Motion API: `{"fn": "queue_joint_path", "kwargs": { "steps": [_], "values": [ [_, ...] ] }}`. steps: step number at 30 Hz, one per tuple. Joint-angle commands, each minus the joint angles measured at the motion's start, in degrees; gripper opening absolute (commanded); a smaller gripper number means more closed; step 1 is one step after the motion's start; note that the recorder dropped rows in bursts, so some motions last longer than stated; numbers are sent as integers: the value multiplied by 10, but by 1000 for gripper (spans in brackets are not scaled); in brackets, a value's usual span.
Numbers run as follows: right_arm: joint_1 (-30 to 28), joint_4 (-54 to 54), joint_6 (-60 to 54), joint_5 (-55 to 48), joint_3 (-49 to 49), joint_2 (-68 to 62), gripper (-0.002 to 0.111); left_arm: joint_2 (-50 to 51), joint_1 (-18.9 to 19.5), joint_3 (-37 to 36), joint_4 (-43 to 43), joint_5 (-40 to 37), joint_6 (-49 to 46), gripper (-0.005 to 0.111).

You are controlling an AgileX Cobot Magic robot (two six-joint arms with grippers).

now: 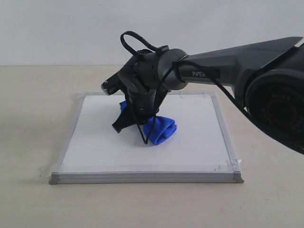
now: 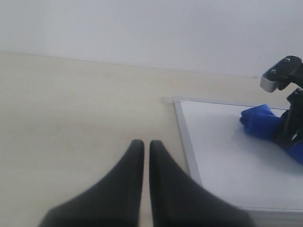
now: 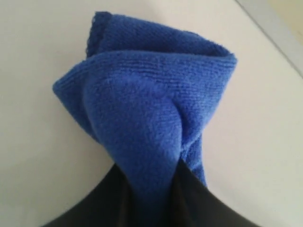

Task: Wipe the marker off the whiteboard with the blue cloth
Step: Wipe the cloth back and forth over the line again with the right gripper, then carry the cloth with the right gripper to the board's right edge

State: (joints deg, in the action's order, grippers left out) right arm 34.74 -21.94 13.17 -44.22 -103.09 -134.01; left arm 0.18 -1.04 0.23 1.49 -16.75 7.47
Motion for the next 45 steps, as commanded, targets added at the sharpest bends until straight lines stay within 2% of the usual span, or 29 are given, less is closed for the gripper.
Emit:
{"fn": "queue_joint_path", "kwargs": {
  "steps": [1,4,7,8,10,12,14,17,21,24,28,32,36,40,45],
  "values": [
    [-9,3,-5,-26,7,-10,0,-2,-2,-2,-4,-2,-3,4],
    [-2,271,-229,8,7,-10,0,-2,-2,-2,-4,-2,-3,4],
    [9,433,-369,-1,7,-10,0,-2,-2,-2,-4,-2,-3,4],
    [13,470,-418,-9,7,-9,0,-2,-2,-2,-4,-2,-3,4],
    [13,480,-426,-10,7,-4,0,-2,-2,-2,-4,-2,-3,4],
    [7,445,-391,-10,7,1,0,-2,-2,-2,-4,-2,-3,4],
    [1,359,-323,-10,7,5,0,-2,-2,-2,-4,-2,-3,4],
    [-5,152,-144,-29,7,6,0,-2,-2,-2,-4,-2,-3,4],
    [-10,-110,69,-123,7,11,0,-2,-2,-2,-4,-2,-3,4],
    [-11,-65,23,-132,7,32,0,-2,-2,-2,-4,-2,-3,4],
    [-39,-52,58,-94,55,94,0,-2,-2,-2,-4,-2,-3,4],
    [-130,-52,99,-79,155,181,0,-2,-2,-2,-4,-2,-3,4],
    [-199,-58,176,-58,220,204,0,-2,-2,-2,-4,-2,-3,4],
    [-217,-68,220,15,269,201,0,-2,-2,-2,-4,-2,-3,4],
    [-217,-82,238,29,276,180,0,-2,-2,-2,-4,-2,-3,4]
  ]
}}
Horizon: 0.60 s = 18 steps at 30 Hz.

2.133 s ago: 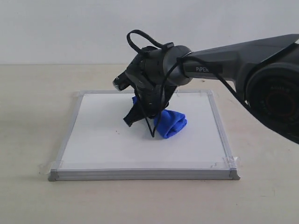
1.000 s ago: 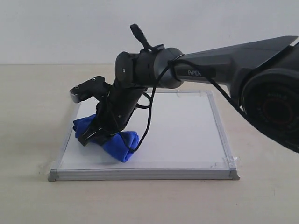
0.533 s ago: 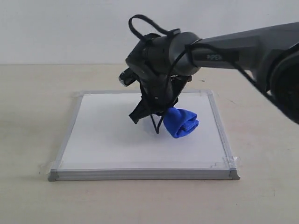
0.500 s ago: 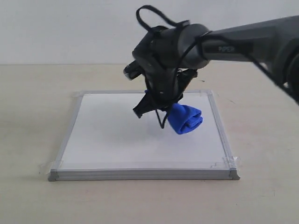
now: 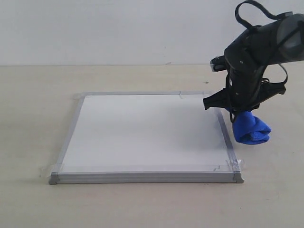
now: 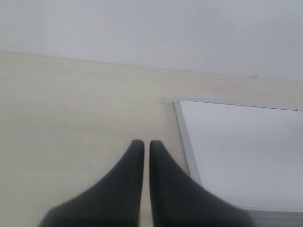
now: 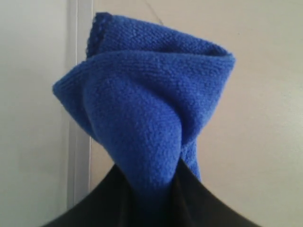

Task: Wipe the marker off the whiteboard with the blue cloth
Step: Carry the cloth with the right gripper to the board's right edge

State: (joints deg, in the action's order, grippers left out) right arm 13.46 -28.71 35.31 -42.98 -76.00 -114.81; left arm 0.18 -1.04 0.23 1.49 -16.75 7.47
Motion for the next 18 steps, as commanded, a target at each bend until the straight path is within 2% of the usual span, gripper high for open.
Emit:
{"fn": "queue_joint_path", "kwargs": {
  "steps": [1,11,14,18],
  "values": [
    [-4,-16,20,16,5,-18,0,-2,-2,-2,-4,-2,-3,4],
    [-4,-33,46,40,5,-31,1,-2,-2,-2,-4,-2,-3,4],
    [-4,-33,46,42,5,-31,11,-2,-2,-2,-4,-2,-3,4],
    [-4,-32,46,47,5,-31,32,-2,-2,-2,-4,-2,-3,4]
  ]
}}
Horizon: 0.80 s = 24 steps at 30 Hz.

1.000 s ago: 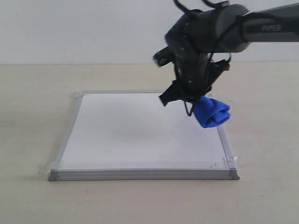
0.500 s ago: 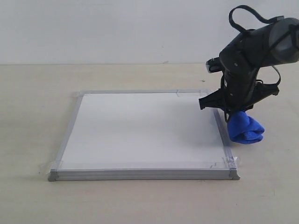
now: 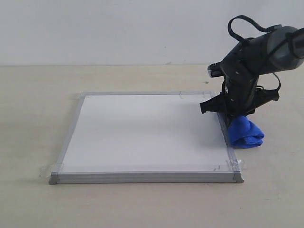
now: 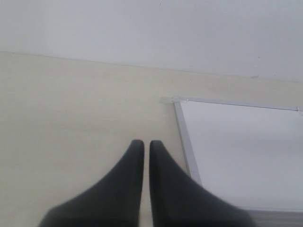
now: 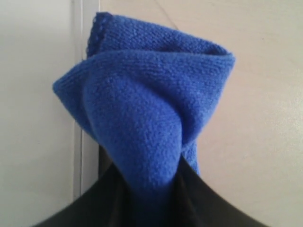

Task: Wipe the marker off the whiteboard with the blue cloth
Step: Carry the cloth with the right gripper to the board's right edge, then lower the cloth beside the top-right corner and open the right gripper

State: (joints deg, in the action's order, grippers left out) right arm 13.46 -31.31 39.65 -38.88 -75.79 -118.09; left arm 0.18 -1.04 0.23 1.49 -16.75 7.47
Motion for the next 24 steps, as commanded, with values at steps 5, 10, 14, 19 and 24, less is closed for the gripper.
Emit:
{"fn": "queue_joint_path", "kwargs": {
  "steps": [5,10,14,19,24],
  "values": [
    [-4,-6,-1,3,3,2,51,-2,-2,-2,-4,-2,-3,4],
    [-4,-8,-29,-3,3,2,51,-2,-2,-2,-4,-2,-3,4],
    [-4,-8,-61,1,3,2,51,-2,-2,-2,-4,-2,-3,4],
    [-4,-21,-74,-1,3,3,51,-2,-2,-2,-4,-2,-3,4],
    [-4,-43,-66,-1,3,11,51,-2,-2,-2,-4,-2,-3,4]
  ]
}}
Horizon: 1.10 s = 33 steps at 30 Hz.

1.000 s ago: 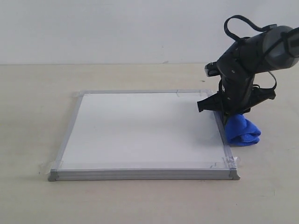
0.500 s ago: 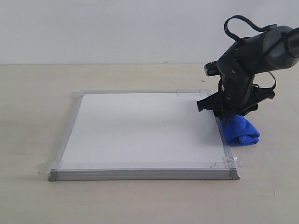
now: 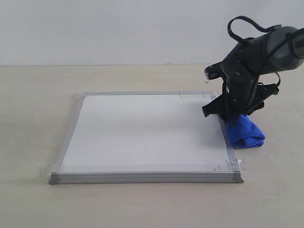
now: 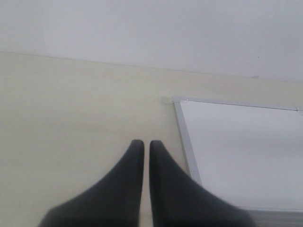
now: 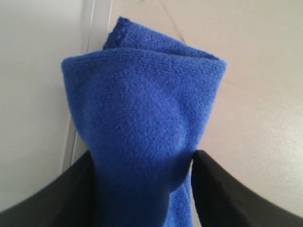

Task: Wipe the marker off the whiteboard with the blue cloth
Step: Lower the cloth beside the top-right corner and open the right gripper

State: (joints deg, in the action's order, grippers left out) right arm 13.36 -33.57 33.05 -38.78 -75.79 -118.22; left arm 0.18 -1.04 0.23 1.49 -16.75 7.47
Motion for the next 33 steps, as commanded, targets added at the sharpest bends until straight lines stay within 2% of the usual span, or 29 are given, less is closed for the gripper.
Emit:
{"fn": "queue_joint_path", "kwargs": {
  "steps": [1,11,13,15,20,27,33],
  "values": [
    [-3,-23,0,-2,3,18,51,-2,-2,-2,-4,-2,-3,4],
    [-3,31,-38,-6,5,67,51,-2,-2,-2,-4,-2,-3,4],
    [-3,38,-41,4,17,67,48,-2,-2,-2,-4,-2,-3,4],
    [-3,38,-31,20,31,67,38,-2,-2,-2,-4,-2,-3,4],
    [-3,32,-29,40,61,67,0,-2,-2,-2,-4,-2,-3,4],
    [-3,31,-19,114,100,67,0,-2,-2,-2,-4,-2,-3,4],
    [-3,31,-4,115,105,67,0,-2,-2,-2,-4,-2,-3,4]
  ]
}}
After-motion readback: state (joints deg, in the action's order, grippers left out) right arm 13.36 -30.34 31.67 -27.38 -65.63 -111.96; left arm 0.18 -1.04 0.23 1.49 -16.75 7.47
